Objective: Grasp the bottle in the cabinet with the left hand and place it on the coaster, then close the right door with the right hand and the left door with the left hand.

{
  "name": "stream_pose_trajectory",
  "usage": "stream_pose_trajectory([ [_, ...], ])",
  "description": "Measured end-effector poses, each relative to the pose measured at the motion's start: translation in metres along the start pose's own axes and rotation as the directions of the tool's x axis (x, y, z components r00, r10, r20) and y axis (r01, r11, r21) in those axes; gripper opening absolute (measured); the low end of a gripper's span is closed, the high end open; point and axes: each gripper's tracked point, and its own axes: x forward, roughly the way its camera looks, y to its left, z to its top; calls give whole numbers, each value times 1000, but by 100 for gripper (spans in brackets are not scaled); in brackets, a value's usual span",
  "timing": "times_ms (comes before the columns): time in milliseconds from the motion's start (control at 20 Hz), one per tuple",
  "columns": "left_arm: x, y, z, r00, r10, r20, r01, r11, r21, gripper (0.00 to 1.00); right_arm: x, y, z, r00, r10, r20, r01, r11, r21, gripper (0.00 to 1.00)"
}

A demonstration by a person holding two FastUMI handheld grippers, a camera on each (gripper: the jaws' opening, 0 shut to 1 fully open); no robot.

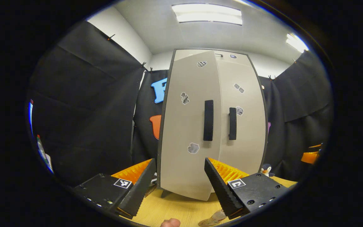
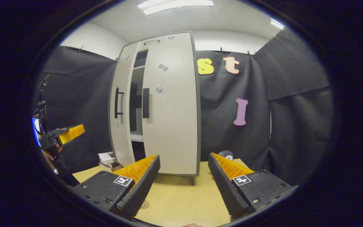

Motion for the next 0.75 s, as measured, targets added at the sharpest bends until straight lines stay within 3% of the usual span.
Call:
stream_pose_trajectory([
  [100, -6, -10, -5, 1000, -18, -5, 18, 1000, 0, 95, -5, 2, -10, 1000, -13, -13, 13, 1000, 5, 100],
  [150, -10, -14, -8, 1000, -22, -7, 22, 1000, -1, 99, -8, 3, -15, 1000, -14, -22, 15, 1000, 15, 100],
  [250, -14, -20, -13, 1000, -24, -6, 24, 1000, -2, 95, -10, 0, -22, 999, -31, -32, 32, 999, 31, 100],
  [350, -15, -24, -17, 1000, -19, 3, 19, 1000, -7, 99, -12, -1, -24, 999, -40, -28, 41, 998, 51, 100],
  [750, -13, -26, -27, 1000, -18, -22, 19, 999, 40, 95, -7, -9, -1, 999, -48, 22, 47, 997, 60, 100],
])
